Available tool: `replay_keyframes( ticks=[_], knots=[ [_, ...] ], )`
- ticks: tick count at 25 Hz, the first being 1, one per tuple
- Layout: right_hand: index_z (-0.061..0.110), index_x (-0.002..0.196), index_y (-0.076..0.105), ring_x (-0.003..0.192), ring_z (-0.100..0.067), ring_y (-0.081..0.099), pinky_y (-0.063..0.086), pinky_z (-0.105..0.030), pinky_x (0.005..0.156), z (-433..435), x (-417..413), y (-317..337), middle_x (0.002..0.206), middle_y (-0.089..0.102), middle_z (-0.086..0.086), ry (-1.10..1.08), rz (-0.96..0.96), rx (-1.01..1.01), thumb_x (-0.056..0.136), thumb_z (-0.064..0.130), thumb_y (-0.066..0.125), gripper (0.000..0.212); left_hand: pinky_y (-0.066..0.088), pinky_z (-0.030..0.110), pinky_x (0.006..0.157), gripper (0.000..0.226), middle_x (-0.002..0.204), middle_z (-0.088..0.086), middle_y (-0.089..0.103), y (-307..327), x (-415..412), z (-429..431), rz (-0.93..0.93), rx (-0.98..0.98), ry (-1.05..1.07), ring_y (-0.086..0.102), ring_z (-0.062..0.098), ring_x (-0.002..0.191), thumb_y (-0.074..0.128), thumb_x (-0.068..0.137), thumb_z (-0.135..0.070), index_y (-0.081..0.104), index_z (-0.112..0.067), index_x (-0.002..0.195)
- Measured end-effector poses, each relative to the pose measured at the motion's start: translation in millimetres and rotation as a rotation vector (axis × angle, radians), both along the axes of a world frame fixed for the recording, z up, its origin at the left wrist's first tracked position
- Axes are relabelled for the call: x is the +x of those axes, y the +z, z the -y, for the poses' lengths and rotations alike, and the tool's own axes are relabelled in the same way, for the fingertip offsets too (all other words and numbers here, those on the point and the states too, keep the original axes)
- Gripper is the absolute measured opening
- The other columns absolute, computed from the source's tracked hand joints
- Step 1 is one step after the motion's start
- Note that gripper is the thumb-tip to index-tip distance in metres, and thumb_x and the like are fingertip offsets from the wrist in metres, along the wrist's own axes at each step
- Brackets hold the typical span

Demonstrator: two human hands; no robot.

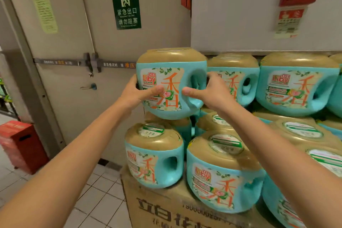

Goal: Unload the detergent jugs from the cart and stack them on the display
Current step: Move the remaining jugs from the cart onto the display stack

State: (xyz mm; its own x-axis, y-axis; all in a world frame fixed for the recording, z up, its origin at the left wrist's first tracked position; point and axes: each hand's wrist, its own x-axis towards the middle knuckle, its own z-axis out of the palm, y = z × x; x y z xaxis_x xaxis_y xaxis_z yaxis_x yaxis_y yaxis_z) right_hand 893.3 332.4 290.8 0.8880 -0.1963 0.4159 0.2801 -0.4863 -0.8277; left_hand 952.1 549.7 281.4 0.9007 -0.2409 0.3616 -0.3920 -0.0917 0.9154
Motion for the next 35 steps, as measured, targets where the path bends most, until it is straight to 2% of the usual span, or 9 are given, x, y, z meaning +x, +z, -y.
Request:
replay_keyframes(
  ticks=[3, 6, 14, 18, 23, 26, 29, 31, 35],
  knots=[
    [0.011, 0.123, 0.053, 0.108, -0.018, 0.059, 0.051, -0.036, 0.090, -4, 30, -9, 0.119, 0.062, 0.000, -0.071, 0.002, -0.074, 0.065, 0.040, 0.085, 0.072, 0.055, 0.018, 0.066, 0.082, 0.108, -0.008, 0.070, -9, 40, -6, -0.027, 0.031, -0.029, 0.068, 0.007, 0.096, 0.081, 0.044, -0.046, 0.056, -0.022, 0.118],
    [0.013, 0.119, 0.053, 0.102, -0.015, 0.058, 0.048, -0.029, 0.080, -4, 49, -20, 0.114, 0.060, 0.002, -0.140, -0.001, -0.122, 0.061, 0.044, 0.087, 0.073, 0.055, 0.022, 0.071, 0.073, 0.104, -0.012, 0.070, -23, 66, -9, -0.036, 0.042, -0.063, 0.067, 0.004, 0.095, 0.083, 0.040, -0.047, 0.059, -0.029, 0.106],
    [0.012, 0.116, 0.054, 0.099, -0.016, 0.060, 0.051, -0.030, 0.080, -8, 74, -29, 0.111, 0.063, 0.001, -0.174, -0.023, -0.182, 0.062, 0.048, 0.084, 0.071, 0.055, 0.014, 0.060, 0.064, 0.092, -0.016, 0.073, -32, 94, -15, -0.021, 0.025, -0.060, 0.070, 0.000, 0.085, 0.084, 0.041, -0.047, 0.062, -0.031, 0.100],
    [0.014, 0.115, 0.054, 0.096, -0.014, 0.060, 0.050, -0.029, 0.080, -10, 76, -31, 0.108, 0.062, 0.003, -0.160, -0.028, -0.165, 0.063, 0.046, 0.084, 0.067, 0.055, 0.017, 0.063, 0.064, 0.095, -0.016, 0.073, -34, 91, -17, 0.011, 0.010, -0.061, 0.070, -0.002, 0.085, 0.084, 0.044, -0.046, 0.061, -0.031, 0.101],
    [0.022, 0.105, 0.057, 0.093, -0.011, 0.063, 0.054, -0.030, 0.079, -7, 71, -27, 0.097, 0.064, 0.010, -0.121, -0.043, -0.157, 0.064, 0.045, 0.085, 0.055, 0.050, 0.008, 0.057, 0.065, 0.099, -0.016, 0.067, -37, 84, -13, 0.047, -0.015, -0.053, 0.065, -0.015, 0.078, 0.083, 0.046, -0.045, 0.057, -0.031, 0.104],
    [0.020, 0.104, 0.060, 0.092, -0.012, 0.065, 0.055, -0.032, 0.078, -7, 69, -27, 0.098, 0.066, 0.009, -0.133, -0.037, -0.155, 0.063, 0.045, 0.085, 0.054, 0.052, 0.019, 0.079, 0.103, 0.113, -0.013, 0.060, -41, 83, -11, 0.040, -0.052, -0.010, 0.061, -0.004, 0.100, 0.084, 0.041, -0.049, 0.042, -0.024, 0.131],
    [0.014, 0.113, 0.060, 0.093, -0.015, 0.065, 0.056, -0.038, 0.083, -9, 67, -28, 0.105, 0.068, 0.003, -0.169, -0.044, -0.146, 0.061, 0.046, 0.086, 0.066, 0.050, 0.040, 0.099, 0.114, 0.120, -0.006, 0.062, -46, 85, -12, -0.016, -0.071, 0.002, 0.059, 0.012, 0.113, 0.085, 0.034, -0.057, 0.030, -0.026, 0.129],
    [0.013, 0.113, 0.060, 0.093, -0.015, 0.065, 0.057, -0.038, 0.083, -10, 66, -26, 0.105, 0.068, 0.001, -0.181, -0.047, -0.142, 0.060, 0.046, 0.086, 0.068, 0.050, 0.045, 0.100, 0.113, 0.123, -0.003, 0.063, -48, 85, -12, -0.050, -0.062, -0.024, 0.060, 0.013, 0.112, 0.084, 0.034, -0.060, 0.028, -0.027, 0.126],
    [0.013, 0.113, 0.060, 0.092, -0.014, 0.065, 0.057, -0.038, 0.081, -11, 66, -25, 0.104, 0.068, 0.001, -0.188, -0.041, -0.140, 0.060, 0.046, 0.086, 0.067, 0.051, 0.040, 0.099, 0.113, 0.128, -0.003, 0.059, -51, 86, -11, -0.060, -0.065, -0.050, 0.059, 0.009, 0.112, 0.086, 0.042, -0.063, 0.024, -0.027, 0.129]
  ],
)
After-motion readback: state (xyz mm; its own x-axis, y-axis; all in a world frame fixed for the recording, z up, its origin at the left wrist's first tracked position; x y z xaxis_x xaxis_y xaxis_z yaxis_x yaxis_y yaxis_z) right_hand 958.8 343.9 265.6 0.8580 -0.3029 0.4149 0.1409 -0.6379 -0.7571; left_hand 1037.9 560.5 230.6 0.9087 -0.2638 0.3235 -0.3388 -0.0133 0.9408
